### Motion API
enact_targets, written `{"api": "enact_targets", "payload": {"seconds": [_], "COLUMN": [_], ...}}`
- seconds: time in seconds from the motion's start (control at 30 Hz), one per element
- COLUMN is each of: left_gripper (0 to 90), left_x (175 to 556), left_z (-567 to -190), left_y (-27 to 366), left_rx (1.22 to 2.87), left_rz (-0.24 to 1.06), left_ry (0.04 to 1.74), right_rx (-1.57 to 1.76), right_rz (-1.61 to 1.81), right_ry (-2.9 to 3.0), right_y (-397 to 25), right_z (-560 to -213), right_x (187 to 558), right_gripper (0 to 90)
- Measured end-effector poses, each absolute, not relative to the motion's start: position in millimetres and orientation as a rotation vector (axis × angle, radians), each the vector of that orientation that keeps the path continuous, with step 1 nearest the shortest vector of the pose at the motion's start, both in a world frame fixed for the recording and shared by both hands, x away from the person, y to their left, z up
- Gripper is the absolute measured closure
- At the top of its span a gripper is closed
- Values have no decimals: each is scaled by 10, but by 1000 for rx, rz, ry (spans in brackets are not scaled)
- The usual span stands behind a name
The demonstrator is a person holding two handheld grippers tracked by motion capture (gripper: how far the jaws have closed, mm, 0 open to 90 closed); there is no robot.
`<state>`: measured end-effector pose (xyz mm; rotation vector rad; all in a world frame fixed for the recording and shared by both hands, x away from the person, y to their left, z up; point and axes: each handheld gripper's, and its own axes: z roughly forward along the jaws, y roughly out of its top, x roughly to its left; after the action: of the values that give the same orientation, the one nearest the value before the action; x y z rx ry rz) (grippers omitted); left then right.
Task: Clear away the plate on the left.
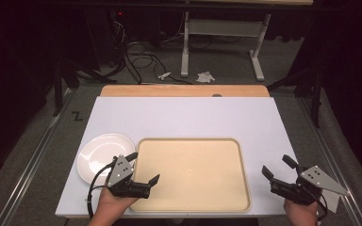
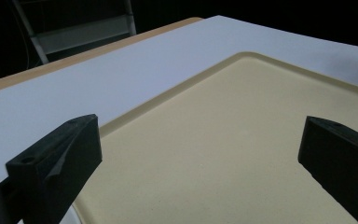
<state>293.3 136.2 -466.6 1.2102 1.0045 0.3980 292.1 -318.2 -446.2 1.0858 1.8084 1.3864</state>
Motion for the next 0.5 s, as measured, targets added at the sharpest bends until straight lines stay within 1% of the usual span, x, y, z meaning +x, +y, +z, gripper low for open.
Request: {"api": "enact_targets", "payload": {"seconds": [0.33, 0.5], "left_gripper": [0, 0], "left_x": [2953, 2954], "left_z": [-4721, -4708], "left_y": [1341, 1357], "left_rx": [1246, 1234], "left_rz": [406, 406], "left_ry": [1002, 1003], "right_rx": [1094, 1091], "right_rz": [1394, 1393], "right_ry": [1802, 1807], "right_y": [-3199, -3190], "right_z": [-4459, -4463], "right_x": [2933, 2937], "right_gripper": [161, 161]}}
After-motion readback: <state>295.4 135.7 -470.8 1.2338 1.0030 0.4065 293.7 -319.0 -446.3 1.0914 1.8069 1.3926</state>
